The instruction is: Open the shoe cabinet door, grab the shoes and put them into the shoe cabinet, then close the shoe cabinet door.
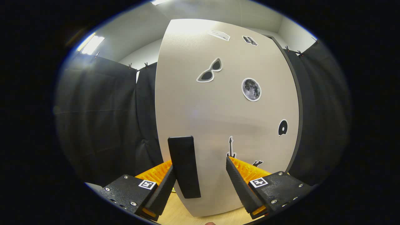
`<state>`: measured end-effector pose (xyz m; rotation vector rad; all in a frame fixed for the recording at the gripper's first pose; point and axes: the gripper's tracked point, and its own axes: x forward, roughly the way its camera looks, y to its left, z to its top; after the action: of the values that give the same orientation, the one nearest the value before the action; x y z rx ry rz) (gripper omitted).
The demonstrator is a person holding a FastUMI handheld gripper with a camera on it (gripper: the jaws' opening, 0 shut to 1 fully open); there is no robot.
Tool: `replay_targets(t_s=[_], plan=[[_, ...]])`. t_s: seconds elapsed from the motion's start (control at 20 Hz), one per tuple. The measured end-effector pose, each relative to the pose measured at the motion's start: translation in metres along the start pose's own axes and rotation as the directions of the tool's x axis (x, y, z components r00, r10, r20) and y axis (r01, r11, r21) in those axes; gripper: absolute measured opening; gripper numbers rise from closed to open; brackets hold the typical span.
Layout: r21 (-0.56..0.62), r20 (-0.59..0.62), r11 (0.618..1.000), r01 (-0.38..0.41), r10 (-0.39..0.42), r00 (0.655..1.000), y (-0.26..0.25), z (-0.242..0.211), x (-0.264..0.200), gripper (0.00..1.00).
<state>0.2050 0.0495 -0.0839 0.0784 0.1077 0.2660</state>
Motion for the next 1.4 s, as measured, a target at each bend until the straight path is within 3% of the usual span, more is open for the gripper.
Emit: replay_targets(t_s=[0.5, 1.4], plan=[[-0.043, 0.02, 0.995, 0.086, -0.085, 0.996, 0.027, -0.001, 0.039, 0.93], [-0.089, 0.035, 0.973, 0.214, -0.212, 0.977, 0.023, -0.01, 0.066, 0.93]])
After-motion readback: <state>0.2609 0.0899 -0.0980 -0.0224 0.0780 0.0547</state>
